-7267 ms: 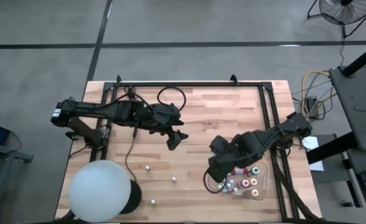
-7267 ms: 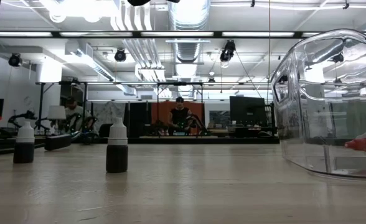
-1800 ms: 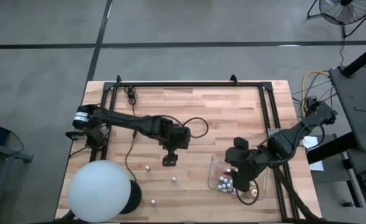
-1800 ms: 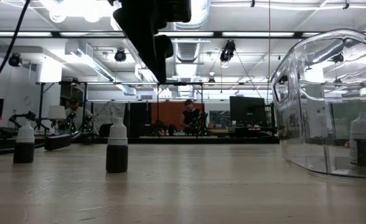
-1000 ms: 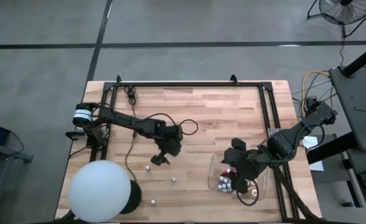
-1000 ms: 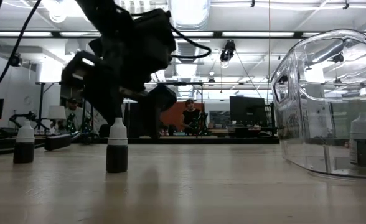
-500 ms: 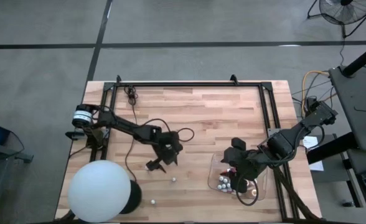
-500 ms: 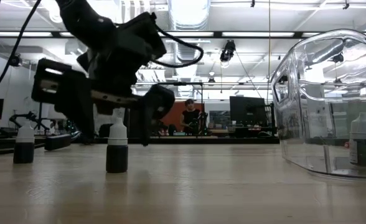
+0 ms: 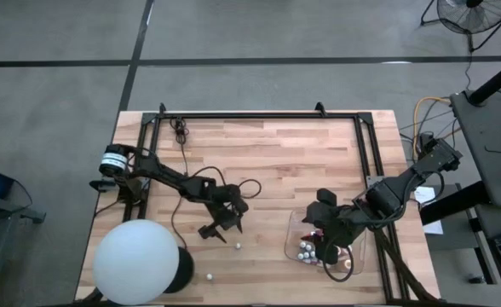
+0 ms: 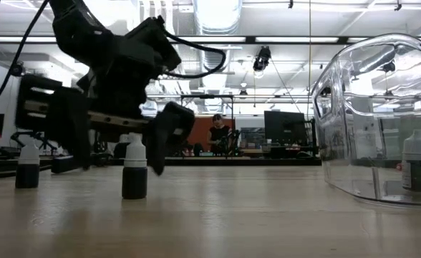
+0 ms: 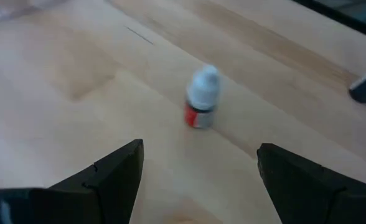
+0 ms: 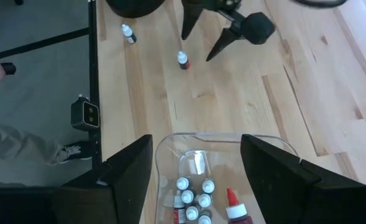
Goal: Pick & Place food coloring
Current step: Put the red food color into the transparent bin
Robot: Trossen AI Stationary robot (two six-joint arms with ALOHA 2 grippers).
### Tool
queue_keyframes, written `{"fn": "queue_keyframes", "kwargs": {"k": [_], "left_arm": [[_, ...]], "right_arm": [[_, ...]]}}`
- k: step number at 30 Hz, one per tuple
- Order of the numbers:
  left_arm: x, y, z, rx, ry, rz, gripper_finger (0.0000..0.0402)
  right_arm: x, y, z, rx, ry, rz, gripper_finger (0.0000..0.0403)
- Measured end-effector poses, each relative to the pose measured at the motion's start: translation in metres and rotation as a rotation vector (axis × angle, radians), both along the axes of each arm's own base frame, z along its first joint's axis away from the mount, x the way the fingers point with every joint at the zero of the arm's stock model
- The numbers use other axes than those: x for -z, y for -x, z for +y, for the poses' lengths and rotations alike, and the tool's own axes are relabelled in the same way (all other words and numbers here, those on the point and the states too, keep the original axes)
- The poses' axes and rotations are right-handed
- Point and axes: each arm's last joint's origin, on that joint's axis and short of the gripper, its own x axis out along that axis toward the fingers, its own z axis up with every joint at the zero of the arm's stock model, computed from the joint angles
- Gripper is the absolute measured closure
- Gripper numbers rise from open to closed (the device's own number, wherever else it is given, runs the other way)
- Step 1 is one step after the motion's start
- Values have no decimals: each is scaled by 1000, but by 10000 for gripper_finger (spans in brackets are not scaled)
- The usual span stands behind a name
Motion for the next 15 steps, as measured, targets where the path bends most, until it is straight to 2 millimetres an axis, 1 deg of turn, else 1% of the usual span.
{"fn": "queue_keyframes", "kwargs": {"k": [5, 12, 15], "left_arm": [[9, -1, -13, 42, -1, -11, 117], [1, -15, -22, 50, 4, -61, 117], [3, -19, -24, 53, 4, -63, 117]], "right_arm": [[0, 0, 0, 0, 0, -1, 170], [0, 0, 0, 0, -2, -5, 170], [0, 0, 0, 1, -2, -6, 170]]}}
